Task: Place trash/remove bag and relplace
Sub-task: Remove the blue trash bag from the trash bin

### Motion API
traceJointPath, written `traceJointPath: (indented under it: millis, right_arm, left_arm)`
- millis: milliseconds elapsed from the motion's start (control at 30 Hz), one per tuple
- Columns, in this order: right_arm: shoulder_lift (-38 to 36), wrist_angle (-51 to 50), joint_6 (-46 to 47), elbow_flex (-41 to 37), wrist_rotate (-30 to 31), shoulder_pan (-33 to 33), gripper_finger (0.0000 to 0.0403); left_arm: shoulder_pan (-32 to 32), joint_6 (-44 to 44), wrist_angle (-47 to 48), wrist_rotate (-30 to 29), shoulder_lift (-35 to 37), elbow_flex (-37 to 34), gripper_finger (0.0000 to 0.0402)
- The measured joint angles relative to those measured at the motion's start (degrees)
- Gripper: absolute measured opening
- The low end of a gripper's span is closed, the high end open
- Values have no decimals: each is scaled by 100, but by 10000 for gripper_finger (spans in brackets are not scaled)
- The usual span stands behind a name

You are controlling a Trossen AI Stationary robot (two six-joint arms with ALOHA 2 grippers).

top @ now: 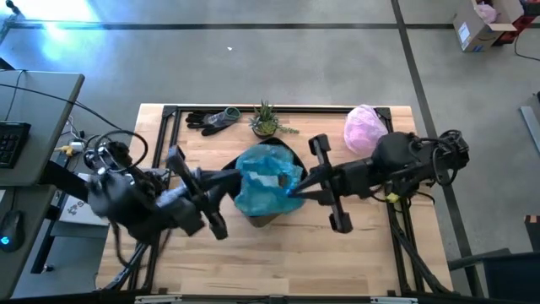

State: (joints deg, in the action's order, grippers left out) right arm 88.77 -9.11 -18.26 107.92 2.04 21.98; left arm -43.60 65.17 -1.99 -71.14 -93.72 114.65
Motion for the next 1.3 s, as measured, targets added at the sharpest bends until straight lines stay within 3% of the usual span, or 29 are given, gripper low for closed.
traceJointPath:
  millis: [133, 233, 367, 467, 600, 667, 767, 867, 1067, 1233, 1300]
  right_arm:
    - [-1, -1059, 636, 0, 544, -34, 0]
    - [9, -1162, 812, -2, 689, -25, 0]
    - [-89, 374, -164, -4, -113, 195, 0]
    - [-288, 1333, -690, 64, -420, 355, 0]
    - [-426, 650, -62, 327, 6, 364, 0]
    - [-396, 138, 400, 334, 246, 362, 0]
    - [-137, -127, 501, 276, 31, 405, 0]
    - [72, 344, -129, 269, -880, 570, 0]
    - [122, 909, -758, 507, -1346, 852, 0]
    - [125, 918, -986, 686, -1968, 988, 0]
    - [104, 913, -1123, 686, -2067, 1077, 0]
  left_arm:
    - [-148, 842, -1649, 1237, 48, -1, 0]
    - [-269, 1126, -2471, 2183, 148, -2, 0]
    - [-314, 233, -2167, 3026, 341, -43, 0]
    - [-206, -501, -1710, 3248, 352, -70, 0]
    - [-109, -884, -1565, 2601, 347, -72, 0]
    - [-83, -953, -1758, 2588, 366, -24, 0]
    - [-87, -1600, -1718, 3774, 384, 77, 0]
    - [10, -2184, -1380, 4986, 343, 90, 0]
    - [-29, -2317, -1219, 5423, 258, 76, 0]
    - [-50, -2582, -1596, 6889, 286, 90, 0]
    - [-57, -2617, -1577, 7222, 280, 87, 0]
